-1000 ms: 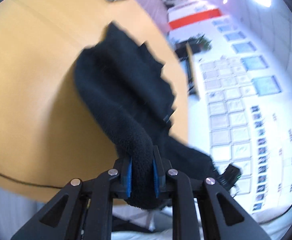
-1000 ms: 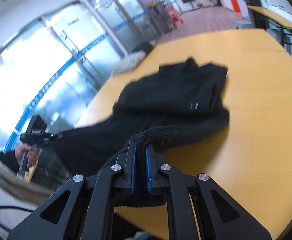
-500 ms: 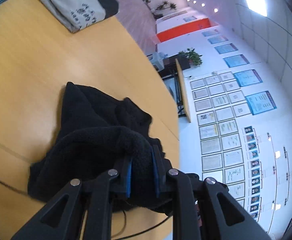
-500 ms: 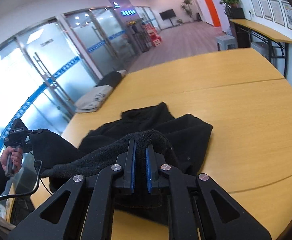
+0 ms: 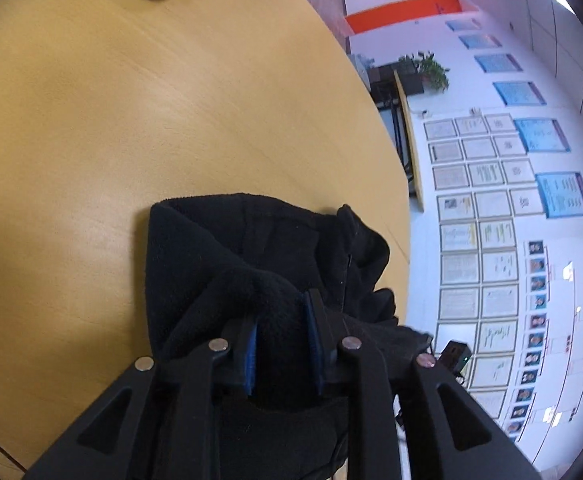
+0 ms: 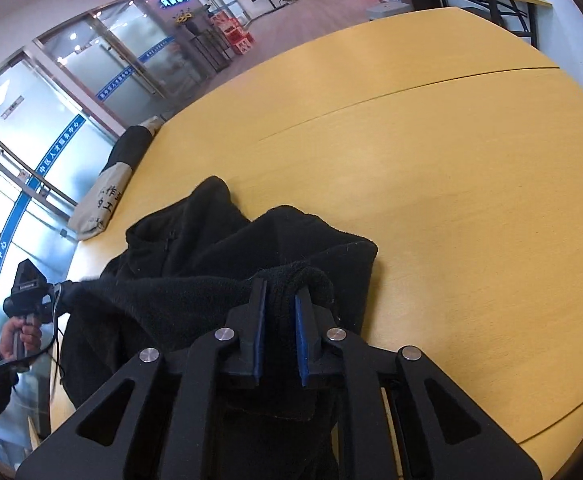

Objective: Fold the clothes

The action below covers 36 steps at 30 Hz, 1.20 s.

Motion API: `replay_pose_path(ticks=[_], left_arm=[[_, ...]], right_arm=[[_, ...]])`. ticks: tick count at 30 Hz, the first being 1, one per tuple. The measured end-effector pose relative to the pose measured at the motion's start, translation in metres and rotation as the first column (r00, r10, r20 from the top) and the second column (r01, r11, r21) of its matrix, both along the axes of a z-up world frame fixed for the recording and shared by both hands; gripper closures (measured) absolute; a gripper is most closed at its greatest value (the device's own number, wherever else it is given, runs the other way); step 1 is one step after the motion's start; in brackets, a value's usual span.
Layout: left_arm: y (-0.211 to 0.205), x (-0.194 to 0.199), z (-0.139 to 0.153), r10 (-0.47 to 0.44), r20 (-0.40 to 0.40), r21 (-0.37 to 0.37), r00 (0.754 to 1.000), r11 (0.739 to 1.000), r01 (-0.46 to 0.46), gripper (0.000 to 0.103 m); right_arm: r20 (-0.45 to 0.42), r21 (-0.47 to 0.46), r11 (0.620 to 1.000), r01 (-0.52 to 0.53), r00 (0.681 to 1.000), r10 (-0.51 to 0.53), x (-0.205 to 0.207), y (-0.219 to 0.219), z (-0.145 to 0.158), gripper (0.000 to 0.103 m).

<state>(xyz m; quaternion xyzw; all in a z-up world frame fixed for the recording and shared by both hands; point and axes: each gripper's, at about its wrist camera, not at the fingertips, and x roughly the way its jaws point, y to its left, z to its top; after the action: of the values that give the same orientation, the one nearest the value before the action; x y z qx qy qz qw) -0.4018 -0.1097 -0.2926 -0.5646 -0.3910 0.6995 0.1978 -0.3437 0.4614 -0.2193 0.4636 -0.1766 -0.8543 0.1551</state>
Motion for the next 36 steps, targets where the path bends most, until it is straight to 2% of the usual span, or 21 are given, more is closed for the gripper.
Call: replay_pose_path(ticks=[1,2,4,5,6,7,9,11,15,17,21,23,24,25,27,28,29,30,31,33,36], left_arm=[[0.0,-0.002,0.004,-0.017,-0.006,-0.018,1.0,1.0,0.017,0.075],[-0.001,-0.001,0.011,-0.031,-0.025,-0.044,0.999,0.999,0.03,0.073],[-0.003,0.004,0.035,-0.055,-0.1,-0.123,0.993,0.991,0.042,0.06],[-0.011,0.021,0.055,-0.062,-0.135,-0.16,0.989,0.986,0.04,0.053],[-0.026,0.048,0.081,-0.053,-0.177,-0.196,0.983,0.98,0.018,0.038],[-0.03,0.05,0.093,-0.036,-0.225,-0.223,0.974,0.975,-0.015,0.031],[-0.037,0.053,0.107,-0.022,-0.28,-0.241,0.96,0.969,-0.048,0.028],[-0.041,0.054,0.115,-0.045,-0.309,-0.278,0.95,0.959,-0.045,0.027],[-0.026,0.056,0.098,-0.182,-0.285,-0.367,0.941,0.928,0.068,0.027],[-0.015,0.053,0.077,-0.251,-0.248,-0.399,0.936,0.907,0.137,0.027],[0.004,0.037,0.038,-0.312,-0.188,-0.448,0.931,0.871,0.201,0.027],[0.008,0.029,0.025,-0.323,-0.165,-0.457,0.932,0.862,0.218,0.027],[0.01,0.024,0.019,-0.325,-0.153,-0.458,0.933,0.86,0.224,0.027],[0.012,0.021,0.015,-0.325,-0.148,-0.456,0.934,0.861,0.227,0.027],[0.011,0.017,0.015,-0.317,-0.164,-0.436,0.934,0.873,0.22,0.031],[0.01,0.015,0.016,-0.308,-0.173,-0.416,0.936,0.884,0.214,0.042],[0.008,0.013,0.017,-0.298,-0.181,-0.395,0.937,0.895,0.208,0.051],[0.005,0.013,0.018,-0.288,-0.191,-0.376,0.938,0.904,0.201,0.067],[0.001,0.014,0.02,-0.278,-0.203,-0.361,0.939,0.912,0.192,0.078],[-0.007,0.016,0.023,-0.259,-0.227,-0.33,0.939,0.927,0.176,0.086],[-0.019,0.02,0.029,-0.227,-0.262,-0.282,0.938,0.947,0.151,0.088]], right_arm=[[-0.026,0.016,1.0,-0.001,1.0,0.001,0.003,0.0,0.009,0.071],[-0.059,0.033,0.999,0.002,0.998,0.0,0.006,0.001,0.02,0.063],[-0.123,0.066,0.998,0.009,0.992,-0.001,0.013,0.003,0.042,0.018],[-0.155,0.083,0.997,0.013,0.988,0.0,0.016,0.004,0.053,0.013],[-0.187,0.099,0.995,0.018,0.982,0.001,0.019,0.005,0.064,0.011],[-0.218,0.115,0.993,0.023,0.976,0.003,0.023,0.006,0.075,0.01],[-0.264,0.177,0.984,0.005,0.964,0.043,0.029,0.003,0.093,0.008],[-0.247,0.295,0.951,-0.089,0.955,0.166,0.034,-0.009,0.095,0.006],[-0.119,0.391,0.884,-0.256,0.938,0.324,0.028,-0.025,0.062,0.007],[-0.073,0.428,0.848,-0.312,0.923,0.377,0.019,-0.032,0.043,0.008],[-0.027,0.348,0.897,-0.273,0.953,0.301,-0.022,-0.016,0.013,0.011],[0.017,0.277,0.93,-0.244,0.968,0.249,-0.045,-0.007,-0.002,0.019],[0.034,0.256,0.936,-0.242,0.97,0.242,-0.051,-0.004,-0.006,0.031],[0.058,0.236,0.938,-0.255,0.967,0.248,-0.056,-0.005,-0.012,0.059],[0.061,0.224,0.933,-0.283,0.959,0.276,-0.058,-0.011,-0.012,0.086],[0.04,0.229,0.93,-0.288,0.957,0.287,-0.056,-0.014,-0.008,0.094],[0.013,0.213,0.938,-0.273,0.961,0.277,-0.054,-0.013,-0.002,0.094],[-0.015,0.19,0.949,-0.252,0.966,0.259,-0.051,-0.01,0.004,0.094],[-0.03,0.158,0.962,-0.223,0.973,0.23,-0.049,-0.002,0.006,0.094],[-0.048,0.085,0.984,-0.158,0.985,0.163,-0.047,0.018,0.006,0.094],[0.009,0.086,0.991,-0.104,0.995,0.103,-0.047,0.039,-0.014,0.092]])
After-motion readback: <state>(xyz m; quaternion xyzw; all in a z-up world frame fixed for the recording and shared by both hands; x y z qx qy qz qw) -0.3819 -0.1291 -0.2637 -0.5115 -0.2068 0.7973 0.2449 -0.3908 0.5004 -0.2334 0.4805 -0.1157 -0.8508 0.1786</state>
